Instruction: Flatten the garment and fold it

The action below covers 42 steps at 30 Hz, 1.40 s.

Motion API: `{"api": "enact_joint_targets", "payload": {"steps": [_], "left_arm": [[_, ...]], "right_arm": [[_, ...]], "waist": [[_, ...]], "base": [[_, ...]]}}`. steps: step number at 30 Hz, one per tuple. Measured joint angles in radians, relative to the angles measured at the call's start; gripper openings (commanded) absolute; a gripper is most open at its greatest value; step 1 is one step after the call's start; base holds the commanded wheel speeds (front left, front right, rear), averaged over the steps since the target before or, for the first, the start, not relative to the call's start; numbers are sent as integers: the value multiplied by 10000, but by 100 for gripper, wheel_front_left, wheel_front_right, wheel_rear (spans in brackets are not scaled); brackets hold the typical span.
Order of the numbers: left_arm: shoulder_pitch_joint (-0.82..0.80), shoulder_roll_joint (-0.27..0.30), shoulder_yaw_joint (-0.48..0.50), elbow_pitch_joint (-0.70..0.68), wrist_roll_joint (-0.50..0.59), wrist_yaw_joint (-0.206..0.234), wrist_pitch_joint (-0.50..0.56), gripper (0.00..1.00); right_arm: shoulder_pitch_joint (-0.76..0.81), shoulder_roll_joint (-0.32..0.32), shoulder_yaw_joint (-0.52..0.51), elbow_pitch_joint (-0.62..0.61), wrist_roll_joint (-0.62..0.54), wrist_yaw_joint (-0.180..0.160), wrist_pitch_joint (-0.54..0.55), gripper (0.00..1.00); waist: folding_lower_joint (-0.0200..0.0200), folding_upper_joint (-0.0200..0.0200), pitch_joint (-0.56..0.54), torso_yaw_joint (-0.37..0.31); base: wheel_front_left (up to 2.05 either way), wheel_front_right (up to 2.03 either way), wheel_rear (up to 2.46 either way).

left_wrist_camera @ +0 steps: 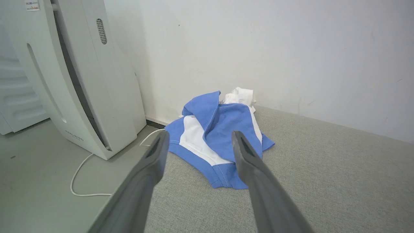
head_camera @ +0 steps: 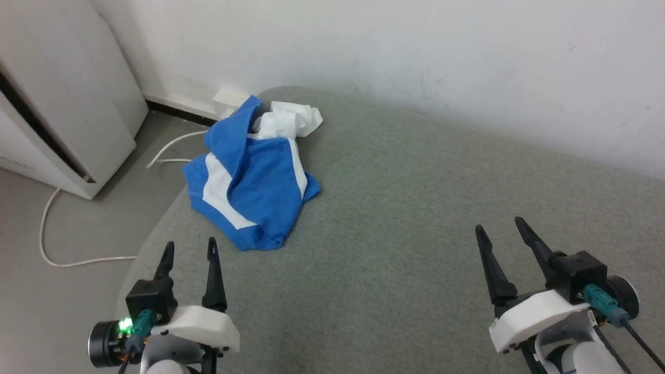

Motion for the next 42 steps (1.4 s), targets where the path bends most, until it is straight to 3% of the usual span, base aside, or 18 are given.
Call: {"api": "enact_joint_targets", "payload": {"steps": [34,42], "left_arm": [[-297,274,-138,596,-723,431,-704,100],[-2415,533,-228,1390,-1521,-556,-305,100]], "right_arm": [[-408,12,196,336,337,-2,-443,100],[-962,23,203,-15,44,-2,-167,100]], "waist": [[0,0,209,1731],[1,0,1062,1696]], "base": [[0,0,0],[0,0,0]]}}
